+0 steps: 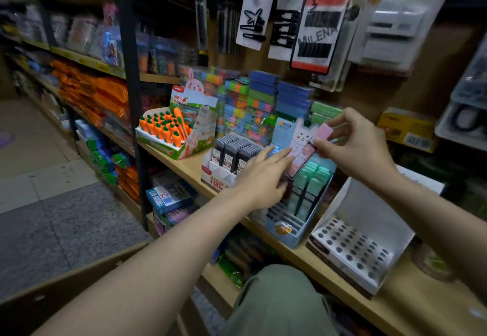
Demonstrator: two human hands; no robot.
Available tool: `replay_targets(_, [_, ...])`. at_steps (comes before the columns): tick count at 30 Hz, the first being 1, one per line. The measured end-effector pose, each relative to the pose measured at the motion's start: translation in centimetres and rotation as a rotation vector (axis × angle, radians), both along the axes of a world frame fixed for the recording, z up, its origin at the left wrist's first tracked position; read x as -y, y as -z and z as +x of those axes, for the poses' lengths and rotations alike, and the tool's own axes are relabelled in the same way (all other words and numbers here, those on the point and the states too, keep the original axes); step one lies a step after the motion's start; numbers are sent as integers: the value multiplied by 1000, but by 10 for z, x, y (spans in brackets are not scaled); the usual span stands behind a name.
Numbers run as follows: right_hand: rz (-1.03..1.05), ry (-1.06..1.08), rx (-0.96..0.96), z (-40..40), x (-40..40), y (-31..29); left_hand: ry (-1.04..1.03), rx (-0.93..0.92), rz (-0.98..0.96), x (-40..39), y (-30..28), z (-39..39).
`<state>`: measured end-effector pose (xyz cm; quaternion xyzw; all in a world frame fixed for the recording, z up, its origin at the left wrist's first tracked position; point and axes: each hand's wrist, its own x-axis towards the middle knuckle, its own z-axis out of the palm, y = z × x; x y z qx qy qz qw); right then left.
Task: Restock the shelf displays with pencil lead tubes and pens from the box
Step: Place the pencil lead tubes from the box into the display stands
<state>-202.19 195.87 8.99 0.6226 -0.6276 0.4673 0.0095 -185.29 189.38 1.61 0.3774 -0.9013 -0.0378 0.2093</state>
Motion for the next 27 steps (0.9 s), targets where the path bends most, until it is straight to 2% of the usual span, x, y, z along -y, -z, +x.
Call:
replay_targets(4, [3,10,-111,7,6,3,-5,58,26,13,1,5])
replay_targets(13, [132,-35,-286,14,29,27,14,18,63,24,1,16])
replay_targets(27, [196,50,-327,15,35,32,21,-42,70,23,15,15])
